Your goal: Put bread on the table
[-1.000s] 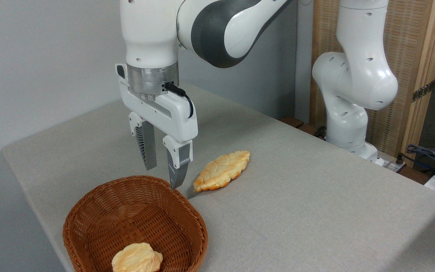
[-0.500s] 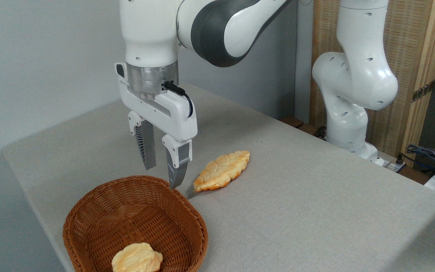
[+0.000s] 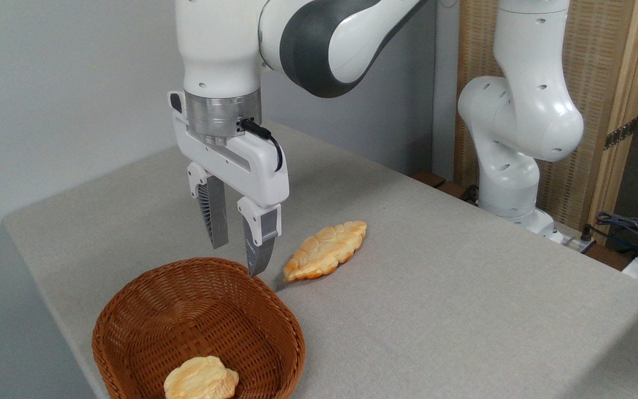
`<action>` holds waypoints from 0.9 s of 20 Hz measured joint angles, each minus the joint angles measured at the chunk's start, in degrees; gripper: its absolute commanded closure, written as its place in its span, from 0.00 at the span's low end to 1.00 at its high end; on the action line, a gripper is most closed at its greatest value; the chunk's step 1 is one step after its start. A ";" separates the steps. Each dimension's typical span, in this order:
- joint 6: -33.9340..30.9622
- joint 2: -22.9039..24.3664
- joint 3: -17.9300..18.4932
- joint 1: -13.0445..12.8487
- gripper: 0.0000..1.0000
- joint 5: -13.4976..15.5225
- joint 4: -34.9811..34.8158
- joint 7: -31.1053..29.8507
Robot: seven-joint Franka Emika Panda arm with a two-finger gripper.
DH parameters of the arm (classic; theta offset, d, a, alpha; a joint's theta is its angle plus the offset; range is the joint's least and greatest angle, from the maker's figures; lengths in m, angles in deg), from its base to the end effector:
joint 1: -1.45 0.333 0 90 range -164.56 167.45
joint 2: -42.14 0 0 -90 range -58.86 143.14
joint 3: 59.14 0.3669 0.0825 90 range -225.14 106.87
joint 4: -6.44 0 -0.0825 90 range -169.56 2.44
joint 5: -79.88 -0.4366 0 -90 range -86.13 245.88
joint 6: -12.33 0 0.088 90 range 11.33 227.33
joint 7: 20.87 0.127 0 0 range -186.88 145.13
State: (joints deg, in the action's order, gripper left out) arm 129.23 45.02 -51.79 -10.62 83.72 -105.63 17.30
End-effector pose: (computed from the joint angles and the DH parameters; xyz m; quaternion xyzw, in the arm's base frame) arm 0.6054 -0.0538 0.5239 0.9329 -0.3522 0.0739 0.0133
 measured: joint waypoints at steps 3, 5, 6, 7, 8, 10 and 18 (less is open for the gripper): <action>0.00 0.00 0.00 0.00 0.00 0.00 0.00 0.00; 0.00 0.00 0.00 0.00 0.00 0.00 0.00 0.00; 0.00 0.00 0.00 0.00 0.00 0.00 0.00 0.00; 0.00 0.00 0.00 0.00 0.00 0.00 0.00 0.00; 0.02 -0.03 0.00 0.00 0.00 0.00 0.00 0.00; 2.10 -0.21 0.01 0.01 0.00 0.00 -0.01 0.00; 12.90 -2.23 4.18 0.24 0.00 -0.27 -0.02 0.28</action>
State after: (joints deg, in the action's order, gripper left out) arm 142.13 42.78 -47.62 -10.38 83.45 -105.65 17.58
